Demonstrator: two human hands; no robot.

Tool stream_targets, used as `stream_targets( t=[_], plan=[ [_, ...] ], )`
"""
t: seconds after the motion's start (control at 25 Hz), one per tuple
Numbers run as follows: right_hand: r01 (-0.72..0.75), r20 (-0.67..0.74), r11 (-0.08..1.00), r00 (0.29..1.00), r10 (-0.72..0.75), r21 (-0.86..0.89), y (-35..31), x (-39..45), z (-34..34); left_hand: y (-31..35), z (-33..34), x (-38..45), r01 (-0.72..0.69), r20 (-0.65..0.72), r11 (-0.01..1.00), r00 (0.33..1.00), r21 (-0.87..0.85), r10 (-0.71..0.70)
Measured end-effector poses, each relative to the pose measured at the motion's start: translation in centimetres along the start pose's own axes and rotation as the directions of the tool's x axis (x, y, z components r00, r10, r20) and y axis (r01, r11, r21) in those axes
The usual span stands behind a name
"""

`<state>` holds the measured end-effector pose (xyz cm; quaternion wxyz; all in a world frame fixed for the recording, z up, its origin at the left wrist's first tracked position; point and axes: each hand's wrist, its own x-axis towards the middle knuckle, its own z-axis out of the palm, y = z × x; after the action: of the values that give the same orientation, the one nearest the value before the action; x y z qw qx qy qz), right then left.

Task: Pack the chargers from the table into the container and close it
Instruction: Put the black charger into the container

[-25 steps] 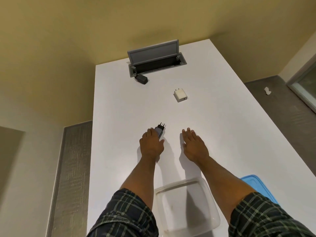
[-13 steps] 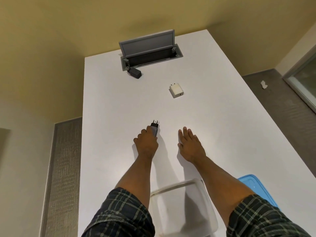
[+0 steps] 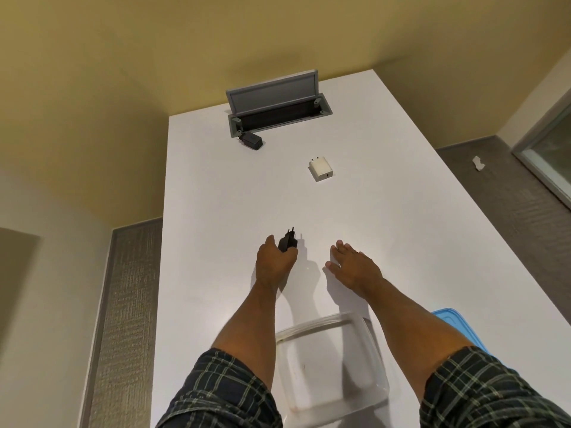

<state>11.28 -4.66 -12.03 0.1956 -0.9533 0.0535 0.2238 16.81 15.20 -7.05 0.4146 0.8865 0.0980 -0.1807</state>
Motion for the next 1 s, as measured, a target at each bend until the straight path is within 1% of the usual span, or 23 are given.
stream_targets(
  t=[0.12,0.2,0.28,0.36,0.4,0.48,0.56,0.68,0.76,0.84,0.92,1.0],
  plan=[
    [-0.030,-0.088,0.998,0.996,0.035,0.063,-0.4,-2.5,-0.8,0.3,-0.9,-2.2,0.143,0.049,0.965,0.990,-0.218,-0.136],
    [-0.024,-0.161,0.994,0.986,0.040,0.104,-0.4,-4.3,-0.6,0.5,-1.5,-3.7,0.216,0.096,0.903,0.976,-0.372,-0.194],
    [0.001,-0.212,0.989,0.977,0.030,0.145,-0.3,-6.3,-0.4,0.6,-2.5,-6.1,0.260,0.184,0.826,0.964,-0.500,-0.192],
    [0.020,-0.247,0.985,0.969,0.023,0.169,-0.2,-8.3,-0.3,1.0,-3.5,-9.0,0.300,0.258,0.752,0.950,-0.586,-0.178],
    [0.023,-0.251,0.984,0.968,0.022,0.174,-0.1,-9.3,-0.4,1.1,-3.9,-10.3,0.316,0.289,0.728,0.943,-0.609,-0.167],
    [0.034,-0.238,0.987,0.971,0.004,0.159,0.1,-11.0,-0.3,1.0,-4.3,-12.4,0.331,0.330,0.716,0.932,-0.614,-0.147],
    [0.057,-0.221,0.990,0.975,-0.027,0.131,0.2,-12.3,-0.2,0.7,-4.6,-14.0,0.343,0.371,0.742,0.918,-0.575,-0.137],
    [0.094,-0.223,0.992,0.972,-0.075,0.078,0.0,-13.9,0.3,-0.5,-4.9,-16.1,0.326,0.418,0.841,0.899,-0.432,-0.134],
    [0.118,-0.227,0.992,0.968,-0.106,0.039,0.0,-14.8,0.8,-1.4,-5.0,-17.4,0.300,0.461,0.910,0.876,-0.287,-0.144],
    [0.136,-0.216,0.991,0.968,-0.132,0.005,0.1,-15.4,1.2,-1.7,-5.1,-18.5,0.244,0.504,0.966,0.846,-0.083,-0.170],
    [0.130,-0.198,0.991,0.972,-0.130,-0.013,0.2,-16.0,1.5,-1.8,-4.7,-19.4,0.149,0.529,0.979,0.825,0.136,-0.199],
    [0.115,-0.194,0.993,0.974,-0.116,-0.017,0.2,-16.4,1.8,-1.9,-4.0,-20.2,0.105,0.517,0.965,0.828,0.241,-0.219]
  ],
)
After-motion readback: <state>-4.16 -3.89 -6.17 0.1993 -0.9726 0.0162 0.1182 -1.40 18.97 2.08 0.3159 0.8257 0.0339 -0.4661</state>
